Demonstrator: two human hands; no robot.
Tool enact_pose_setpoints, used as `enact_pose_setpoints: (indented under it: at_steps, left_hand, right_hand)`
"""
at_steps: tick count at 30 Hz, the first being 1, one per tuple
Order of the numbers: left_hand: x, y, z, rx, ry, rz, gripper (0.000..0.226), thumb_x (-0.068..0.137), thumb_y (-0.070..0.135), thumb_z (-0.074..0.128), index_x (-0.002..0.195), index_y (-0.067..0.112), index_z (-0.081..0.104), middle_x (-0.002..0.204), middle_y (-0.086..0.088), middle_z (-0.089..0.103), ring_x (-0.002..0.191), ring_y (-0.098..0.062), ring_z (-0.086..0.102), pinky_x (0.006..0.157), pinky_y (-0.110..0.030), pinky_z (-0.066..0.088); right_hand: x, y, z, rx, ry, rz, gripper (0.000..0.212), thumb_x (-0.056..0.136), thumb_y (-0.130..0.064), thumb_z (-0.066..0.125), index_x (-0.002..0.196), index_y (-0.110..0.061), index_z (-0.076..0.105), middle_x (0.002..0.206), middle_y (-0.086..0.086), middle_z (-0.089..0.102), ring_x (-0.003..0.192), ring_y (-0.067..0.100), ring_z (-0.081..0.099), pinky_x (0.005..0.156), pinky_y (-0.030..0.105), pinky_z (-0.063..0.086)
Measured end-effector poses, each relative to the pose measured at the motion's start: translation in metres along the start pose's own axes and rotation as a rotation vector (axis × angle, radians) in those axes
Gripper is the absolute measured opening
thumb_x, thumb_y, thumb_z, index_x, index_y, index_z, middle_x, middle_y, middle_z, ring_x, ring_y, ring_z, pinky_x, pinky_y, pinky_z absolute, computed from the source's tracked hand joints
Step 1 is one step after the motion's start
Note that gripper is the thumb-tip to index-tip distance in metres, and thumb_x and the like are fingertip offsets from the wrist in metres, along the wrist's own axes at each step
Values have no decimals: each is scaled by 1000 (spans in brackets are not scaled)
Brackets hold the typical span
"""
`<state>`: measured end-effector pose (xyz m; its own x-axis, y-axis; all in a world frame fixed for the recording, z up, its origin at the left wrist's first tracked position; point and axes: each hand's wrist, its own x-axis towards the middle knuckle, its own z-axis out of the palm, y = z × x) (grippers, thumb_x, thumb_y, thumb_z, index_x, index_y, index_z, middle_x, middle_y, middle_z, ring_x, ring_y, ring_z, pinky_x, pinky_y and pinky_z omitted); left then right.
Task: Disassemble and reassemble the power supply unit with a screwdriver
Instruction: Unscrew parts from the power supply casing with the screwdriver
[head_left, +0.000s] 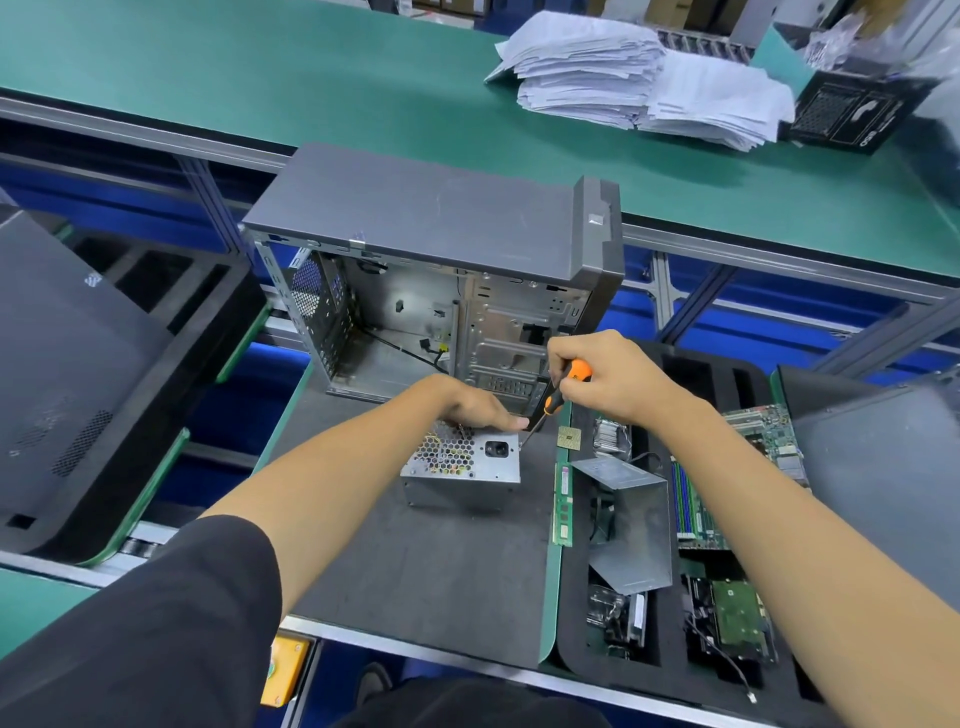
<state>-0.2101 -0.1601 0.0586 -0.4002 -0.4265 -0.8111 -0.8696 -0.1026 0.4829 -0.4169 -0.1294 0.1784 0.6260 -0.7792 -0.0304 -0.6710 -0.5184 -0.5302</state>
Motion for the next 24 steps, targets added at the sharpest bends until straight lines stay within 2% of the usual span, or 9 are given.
enact_pose_setpoints:
  at_steps: [3, 6, 10, 17, 22, 24]
  left_hand:
    - [2, 4, -2, 25, -44, -67, 88, 89, 82, 38, 156, 25, 38, 164, -4, 32, 150, -28, 30, 122, -55, 24]
    - [6, 3, -2, 21, -53, -74, 85, 90, 79, 41, 156, 26, 38, 164, -5, 32, 150, -29, 30, 121, -56, 26]
    - [9, -3, -1, -2, -22, 8, 69, 93, 72, 45, 139, 22, 58, 155, -6, 47, 142, -28, 43, 120, -52, 31]
    - [12, -10, 0, 49, 54, 78, 68, 94, 67, 50, 133, 13, 65, 150, -9, 53, 141, -31, 44, 120, -50, 31]
    - [13, -6, -5, 97, 37, 1, 89, 92, 74, 45, 141, -1, 50, 156, -22, 39, 145, -41, 33, 119, -56, 28]
    - [15, -6, -6, 102, 19, 0, 91, 92, 74, 44, 142, -2, 48, 156, -25, 36, 145, -44, 31, 118, -59, 27]
  right_hand:
    - [1, 1, 1, -1, -1, -2, 7, 72, -21, 54, 73, -28, 54, 73, -10, 65, 72, 7, 63, 63, 34, 52]
    - [2, 3, 2, -7, -3, -4, 5, 72, -23, 54, 74, -28, 54, 73, -9, 65, 72, 8, 63, 64, 35, 53]
    - [4, 5, 4, -23, 3, -2, 6, 71, -24, 53, 76, -26, 55, 73, -8, 64, 71, 13, 62, 66, 41, 54]
    - [10, 9, 11, -69, -8, 7, 8, 71, -31, 52, 78, -28, 53, 71, -9, 62, 70, 10, 58, 64, 38, 52]
    - [13, 11, 13, -85, -20, 0, 5, 72, -29, 51, 77, -29, 53, 68, -12, 60, 70, 7, 56, 59, 29, 41]
    - [14, 11, 13, -82, -22, 1, 4, 72, -27, 52, 76, -28, 52, 68, -11, 60, 70, 8, 56, 59, 30, 43]
